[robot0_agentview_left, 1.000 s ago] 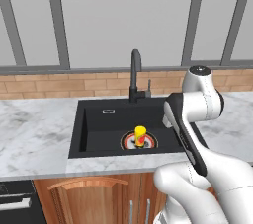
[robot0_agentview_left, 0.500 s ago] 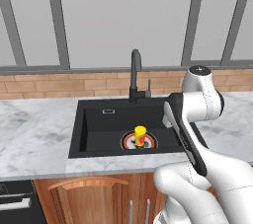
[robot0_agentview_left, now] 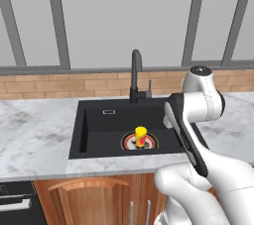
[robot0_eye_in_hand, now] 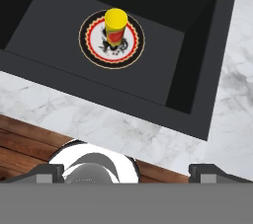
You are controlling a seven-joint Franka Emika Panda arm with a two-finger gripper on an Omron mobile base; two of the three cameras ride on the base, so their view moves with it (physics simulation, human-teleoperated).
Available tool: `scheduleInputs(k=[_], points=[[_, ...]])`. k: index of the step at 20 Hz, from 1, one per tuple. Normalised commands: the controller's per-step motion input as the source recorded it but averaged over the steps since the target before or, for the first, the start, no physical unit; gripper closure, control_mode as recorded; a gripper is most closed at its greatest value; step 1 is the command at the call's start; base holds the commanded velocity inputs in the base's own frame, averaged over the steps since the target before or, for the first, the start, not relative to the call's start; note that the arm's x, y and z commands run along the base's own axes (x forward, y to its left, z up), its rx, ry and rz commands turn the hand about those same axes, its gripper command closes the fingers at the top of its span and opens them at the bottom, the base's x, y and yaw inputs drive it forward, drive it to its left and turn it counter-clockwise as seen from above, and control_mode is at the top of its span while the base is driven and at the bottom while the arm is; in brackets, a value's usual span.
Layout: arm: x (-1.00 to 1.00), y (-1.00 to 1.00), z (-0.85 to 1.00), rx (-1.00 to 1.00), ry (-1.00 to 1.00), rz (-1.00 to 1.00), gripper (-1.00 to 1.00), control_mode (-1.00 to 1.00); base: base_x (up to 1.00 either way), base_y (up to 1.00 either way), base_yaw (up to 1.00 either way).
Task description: Pick the cup and bowl and place them in the sink. Then turn on the water.
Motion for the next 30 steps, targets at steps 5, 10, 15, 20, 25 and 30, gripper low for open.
scheduleInputs(k=[5,10,15,20,25,30], points=[[0.00,0.00,0.00,0.00,0.00,0.00,-1.00,-1.00,0.00,0.00,0.00],[0.00,0.00,0.00,0.00,0.00,0.00,-1.00,-1.00,0.00,0.00,0.00],[0.00,0.00,0.00,0.00,0.00,0.00,-1.00,-1.00,0.00,0.00,0.00],[0.00,0.00,0.00,0.00,0.00,0.00,-1.00,-1.00,0.00,0.00,0.00],[0.00,0.00,0.00,0.00,0.00,0.00,-1.00,-1.00,0.00,0.00,0.00],[-0.25,0.02,-0.03,0.01,0.01,0.00,-1.00,-1.00,0.00,0.00,0.00]])
